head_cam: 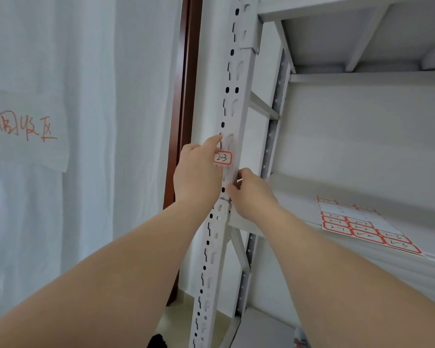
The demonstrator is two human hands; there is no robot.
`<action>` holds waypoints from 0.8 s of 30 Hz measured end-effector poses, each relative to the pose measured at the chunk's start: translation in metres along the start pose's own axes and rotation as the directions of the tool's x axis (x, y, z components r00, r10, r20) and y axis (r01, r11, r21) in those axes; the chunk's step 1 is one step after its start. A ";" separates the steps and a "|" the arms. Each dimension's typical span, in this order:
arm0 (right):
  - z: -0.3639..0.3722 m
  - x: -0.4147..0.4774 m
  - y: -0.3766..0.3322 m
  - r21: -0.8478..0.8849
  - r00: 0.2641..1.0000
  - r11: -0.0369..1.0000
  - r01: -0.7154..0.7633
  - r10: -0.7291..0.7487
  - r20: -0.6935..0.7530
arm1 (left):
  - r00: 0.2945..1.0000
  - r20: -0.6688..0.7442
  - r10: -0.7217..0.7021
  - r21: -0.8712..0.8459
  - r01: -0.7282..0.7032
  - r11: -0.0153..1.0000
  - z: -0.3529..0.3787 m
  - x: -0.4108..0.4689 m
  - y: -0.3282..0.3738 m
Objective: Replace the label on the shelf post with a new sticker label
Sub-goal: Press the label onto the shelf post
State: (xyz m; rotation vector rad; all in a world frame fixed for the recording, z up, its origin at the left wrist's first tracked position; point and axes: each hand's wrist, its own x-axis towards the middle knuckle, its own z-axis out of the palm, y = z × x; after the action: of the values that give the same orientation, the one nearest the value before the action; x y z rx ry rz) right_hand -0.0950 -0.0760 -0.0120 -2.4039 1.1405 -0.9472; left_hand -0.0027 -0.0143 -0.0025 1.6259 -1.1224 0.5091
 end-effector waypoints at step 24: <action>-0.001 0.002 0.005 -0.018 1.000 1.000 0.020 -0.020 0.014 | 0.998 -0.019 0.060 -0.061 -0.061 0.996 0.008 0.003 -0.008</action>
State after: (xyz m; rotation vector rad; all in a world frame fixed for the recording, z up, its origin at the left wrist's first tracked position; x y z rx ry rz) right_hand -0.0976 -0.0803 -0.0126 -2.4367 1.1266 -0.9296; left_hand 0.0043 -0.0228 -0.0073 1.5357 -1.1659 0.5218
